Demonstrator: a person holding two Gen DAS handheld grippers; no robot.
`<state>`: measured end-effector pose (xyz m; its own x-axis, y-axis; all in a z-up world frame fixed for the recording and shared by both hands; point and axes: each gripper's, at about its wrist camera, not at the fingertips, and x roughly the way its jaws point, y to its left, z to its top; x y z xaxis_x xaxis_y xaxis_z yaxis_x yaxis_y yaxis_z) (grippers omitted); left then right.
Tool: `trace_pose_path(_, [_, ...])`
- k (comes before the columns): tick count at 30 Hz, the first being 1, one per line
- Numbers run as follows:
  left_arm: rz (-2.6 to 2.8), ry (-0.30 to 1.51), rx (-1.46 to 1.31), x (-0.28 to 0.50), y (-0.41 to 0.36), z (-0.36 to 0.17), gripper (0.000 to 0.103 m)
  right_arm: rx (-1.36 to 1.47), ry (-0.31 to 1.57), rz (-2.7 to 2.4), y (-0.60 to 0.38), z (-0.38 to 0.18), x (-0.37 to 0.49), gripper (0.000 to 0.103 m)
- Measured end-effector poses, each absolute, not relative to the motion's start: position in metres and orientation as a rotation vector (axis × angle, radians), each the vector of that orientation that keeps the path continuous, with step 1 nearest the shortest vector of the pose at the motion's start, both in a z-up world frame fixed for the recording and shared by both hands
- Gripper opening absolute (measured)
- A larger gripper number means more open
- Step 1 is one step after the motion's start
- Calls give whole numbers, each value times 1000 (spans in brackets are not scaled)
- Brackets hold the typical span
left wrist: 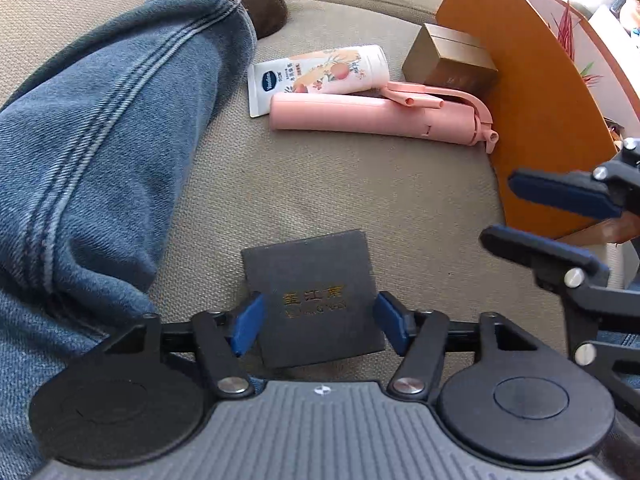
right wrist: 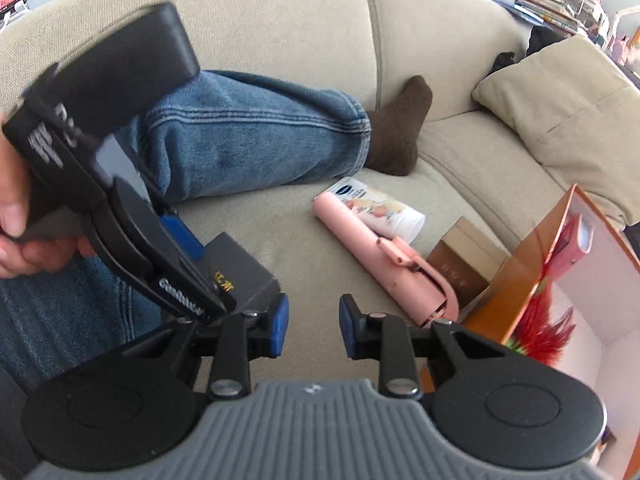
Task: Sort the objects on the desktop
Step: 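Grasp the black XI JIANG NAN box with the left tool and lift it, then grasp the Vaseline tube with the right tool while the left tool holds the black box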
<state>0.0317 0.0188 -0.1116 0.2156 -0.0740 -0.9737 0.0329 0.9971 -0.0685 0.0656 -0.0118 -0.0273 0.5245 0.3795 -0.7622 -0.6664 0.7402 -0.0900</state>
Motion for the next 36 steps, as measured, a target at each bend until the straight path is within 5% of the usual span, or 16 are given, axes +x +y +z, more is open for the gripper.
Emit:
trace_pose_path(3, [-74,1360,-10,33,14,-117,88,-384,791,644,-16,-25,68,29])
trace_pose_path(16, [52,1364,310,28,-21,-145,94,-379,782,604,-24,-25,66,36])
trace_pose_path(22, [2,1434,134,38,-1,-149,70,-370,780,602,-23,-25,65,36])
trace_pose_path(24, [-20,1416,114,34,2,-145,51,-369,781,605,-23,-25,64,36])
trace_pose_path(26, [-20,1400,96,33,6,-140,43,-370,781,603,-24,-25,64,36])
trace_pose_path(36, [-172,1276,53,35,14,-124,42,-381,773,563,-25,-21,70,36])
